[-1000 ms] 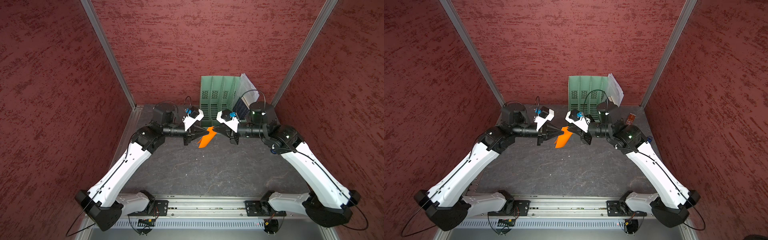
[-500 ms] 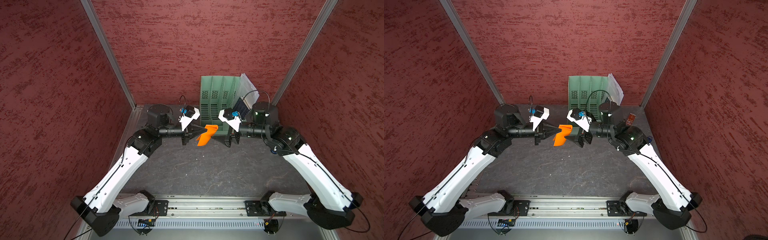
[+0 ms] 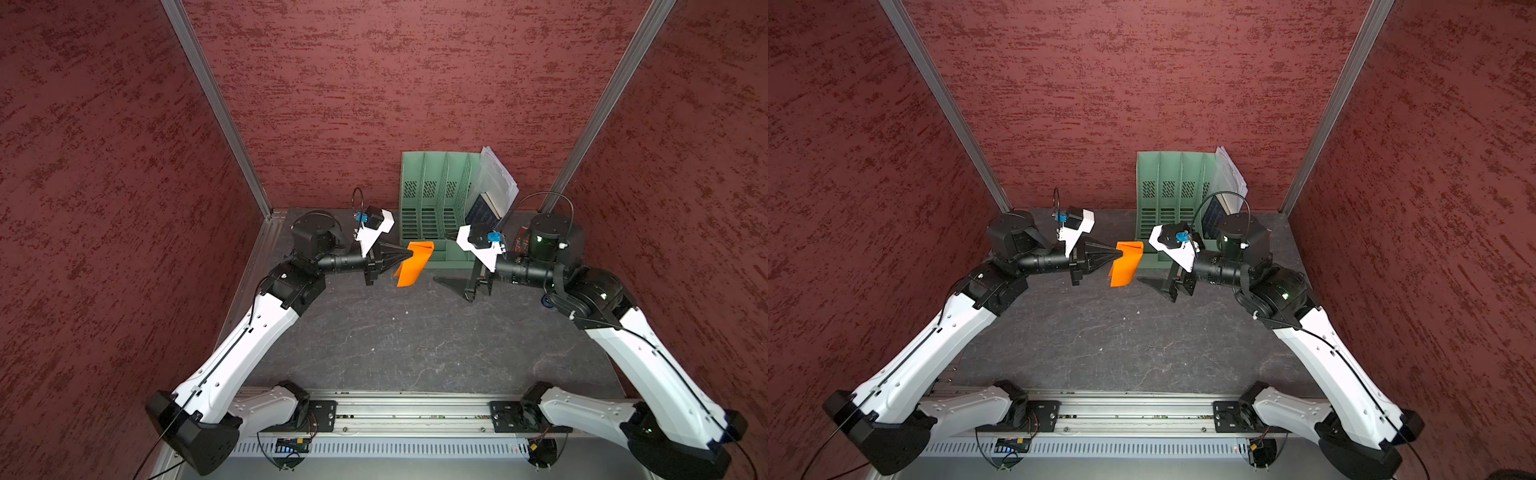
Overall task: Fold the square paper along the opposite sides
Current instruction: Fold the paper, then smooth out the paper.
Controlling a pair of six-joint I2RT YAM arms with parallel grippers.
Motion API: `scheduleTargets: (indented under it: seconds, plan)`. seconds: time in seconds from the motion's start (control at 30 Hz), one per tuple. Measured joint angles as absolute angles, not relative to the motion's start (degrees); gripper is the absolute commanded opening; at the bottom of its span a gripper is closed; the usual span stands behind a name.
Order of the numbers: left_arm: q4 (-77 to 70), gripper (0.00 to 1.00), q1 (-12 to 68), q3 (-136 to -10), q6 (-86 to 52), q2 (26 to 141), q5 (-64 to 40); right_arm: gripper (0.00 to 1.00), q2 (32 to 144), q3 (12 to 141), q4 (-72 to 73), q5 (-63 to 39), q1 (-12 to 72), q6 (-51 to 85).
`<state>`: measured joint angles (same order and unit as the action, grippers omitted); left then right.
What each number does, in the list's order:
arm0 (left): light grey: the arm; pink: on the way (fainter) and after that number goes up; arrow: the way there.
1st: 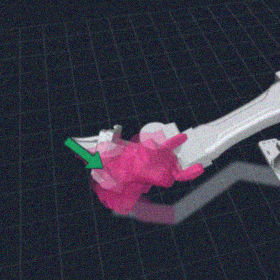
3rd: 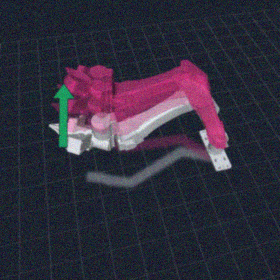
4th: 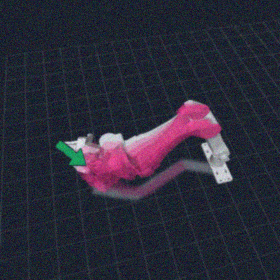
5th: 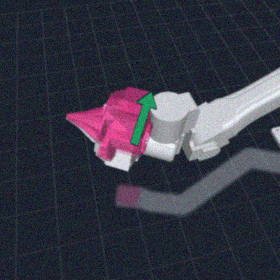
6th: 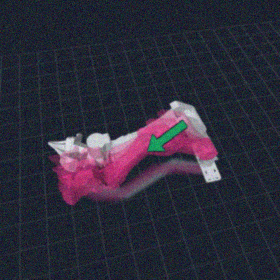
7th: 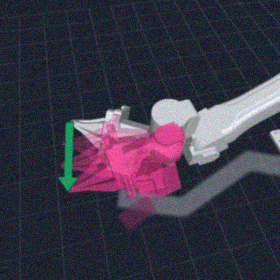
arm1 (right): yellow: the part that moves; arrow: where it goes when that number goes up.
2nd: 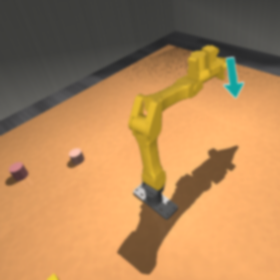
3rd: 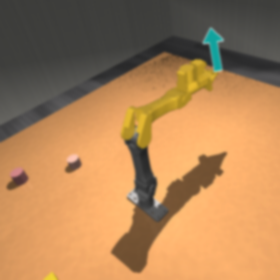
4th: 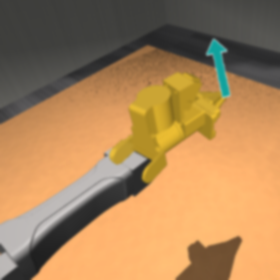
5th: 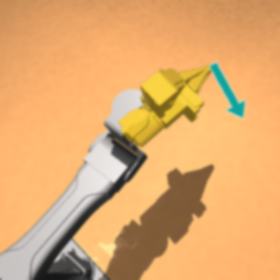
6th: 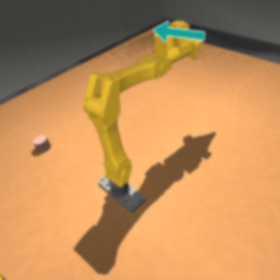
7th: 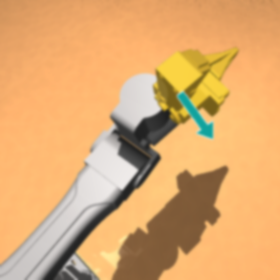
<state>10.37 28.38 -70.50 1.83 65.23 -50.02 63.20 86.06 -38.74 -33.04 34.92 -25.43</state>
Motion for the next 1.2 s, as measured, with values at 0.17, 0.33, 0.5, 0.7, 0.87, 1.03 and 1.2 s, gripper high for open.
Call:
scheduleTargets:
  seconds: [0.17, 0.33, 0.5, 0.7, 0.87, 1.03, 1.2]
  plan:
    - [-1.04, 0.0, 27.9, -66.94, -5.5, 63.51, -53.34, 0.95, 64.9, 86.65, -38.06, -38.7, 32.77, -25.47]
    - [-10.0, 0.0, 28.03, -64.77, -11.35, 63.37, -56.51, 0.86, 68.01, 88.88, -37.69, -42.72, 31.7, -25.56]
    - [-13.85, 0.0, 28.97, -64.49, -13.78, 64.14, -57.95, 0.6, 70.41, 91.92, -37.19, -45.78, 31.33, -25.58]
    - [-14.63, 0.0, 29.28, -64.49, -14.57, 64.88, -58.33, 0.34, 70.67, 92.31, -36.1, -47.46, 31.27, -25.17]
    - [-14.63, 0.0, 29.28, -64.49, -14.55, 64.93, -58.28, 0.22, 70.65, 92.31, -35.57, -47.57, 31.27, -24.62]
    - [-14.57, 0.0, 29.28, -64.49, -14.44, 64.93, -58.22, 0.12, 70.46, 92.31, -35.24, -47.33, 31.27, -24.36]
    - [-14.57, 0.0, 29.28, -64.49, -14.04, 64.93, -57.98, 0.08, 70.22, 92.29, -35.14, -47.16, 31.29, -24.21]
